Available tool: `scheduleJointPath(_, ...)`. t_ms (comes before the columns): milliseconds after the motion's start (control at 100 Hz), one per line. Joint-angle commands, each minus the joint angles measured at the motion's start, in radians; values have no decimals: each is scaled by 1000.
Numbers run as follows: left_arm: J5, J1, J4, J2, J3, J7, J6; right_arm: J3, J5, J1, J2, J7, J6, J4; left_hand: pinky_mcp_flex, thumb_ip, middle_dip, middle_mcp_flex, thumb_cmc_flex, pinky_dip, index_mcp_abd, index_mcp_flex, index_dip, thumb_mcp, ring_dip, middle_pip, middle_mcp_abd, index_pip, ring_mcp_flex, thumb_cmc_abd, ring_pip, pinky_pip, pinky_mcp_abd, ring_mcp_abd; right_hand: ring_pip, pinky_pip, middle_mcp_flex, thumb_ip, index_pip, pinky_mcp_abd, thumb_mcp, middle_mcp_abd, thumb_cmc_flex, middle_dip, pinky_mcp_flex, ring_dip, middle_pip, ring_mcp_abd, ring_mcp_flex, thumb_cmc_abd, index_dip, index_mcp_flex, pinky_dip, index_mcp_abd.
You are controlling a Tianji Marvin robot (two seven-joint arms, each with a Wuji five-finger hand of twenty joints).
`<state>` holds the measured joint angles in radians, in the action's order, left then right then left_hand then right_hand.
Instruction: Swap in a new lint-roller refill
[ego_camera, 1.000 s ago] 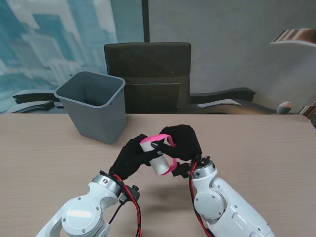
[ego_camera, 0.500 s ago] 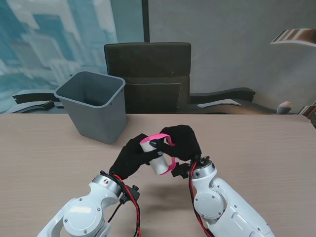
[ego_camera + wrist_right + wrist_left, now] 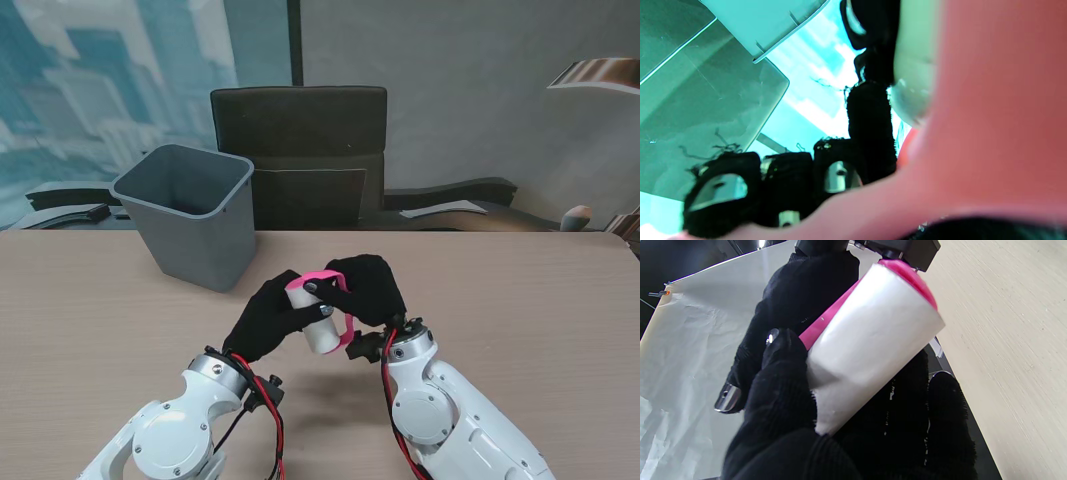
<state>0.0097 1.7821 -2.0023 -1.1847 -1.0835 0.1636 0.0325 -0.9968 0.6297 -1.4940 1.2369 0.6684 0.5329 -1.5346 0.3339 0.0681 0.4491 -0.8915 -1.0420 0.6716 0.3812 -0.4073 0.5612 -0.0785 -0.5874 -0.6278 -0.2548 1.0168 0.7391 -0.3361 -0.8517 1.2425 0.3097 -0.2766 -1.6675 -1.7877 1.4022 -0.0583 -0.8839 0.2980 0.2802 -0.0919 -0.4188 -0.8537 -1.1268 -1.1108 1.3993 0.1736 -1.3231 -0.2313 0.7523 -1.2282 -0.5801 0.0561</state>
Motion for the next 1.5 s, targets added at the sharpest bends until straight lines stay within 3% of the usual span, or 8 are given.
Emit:
scheduleJointPath(0,4,0,-7,-4,9,-21,-5,9,-3,-3,12,-19,-1,-6,5,-34,19,-34,-179,-9,-215,-40,16,138,-16,-85,57,134,37,145,-33,42,-39,18,-116,-83,49,2,71,-192,3,35,-58,-29,-42,-22,93,-461,-1,102,-27,5,-12,34)
scheduleJointPath(80,7,-1,-5,-3,10,-20,-9,10,-14,-2,14,-26,-2,-5,4,-34,19,-34,-179,-9,-215,-40,16,139,-17,-85,57,134,37,145,-33,42,-40,17,-117,-83,49,-1,72,-180,-14,26,-37,-31,-42,-21,93,-453,-1,153,-27,6,-12,38)
scheduleJointPath(120,9,-1,-4,-3,10,-19,-12,11,-18,-2,14,-28,-2,-5,4,-34,19,-34,-179,-9,-215,-40,16,139,-16,-85,57,134,35,145,-33,42,-40,18,-120,-82,50,6,73,-172,-105,21,-74,-37,-41,-16,90,-449,0,194,-27,6,-11,38)
scheduleJointPath(230,14,-1,-3,-4,11,-17,-16,12,-28,-2,16,-32,-2,-5,4,-34,19,-34,-179,-9,-215,-40,16,139,-17,-85,57,134,36,145,-33,42,-40,19,-121,-84,49,5,74,-161,-127,12,-52,-38,-41,-17,91,-439,0,238,-27,6,-12,42)
scheduleJointPath(680,28,1,-2,-4,10,-8,-27,12,-55,-5,20,-42,1,-5,4,-34,19,-34,-178,-9,-215,-40,16,140,-17,-85,56,134,36,144,-33,41,-38,18,-124,-80,49,5,89,-128,-190,-13,30,-36,-38,-13,82,-409,1,326,-33,23,-10,69)
scheduleJointPath(1490,39,-2,1,-5,8,-4,-23,22,-88,1,21,-71,-3,3,4,-33,20,-32,-177,-9,-216,-40,15,141,-17,-85,57,132,35,145,-33,41,-41,19,-126,-71,50,13,100,-113,-224,-23,30,-32,-36,2,71,-400,1,350,-38,30,-3,80)
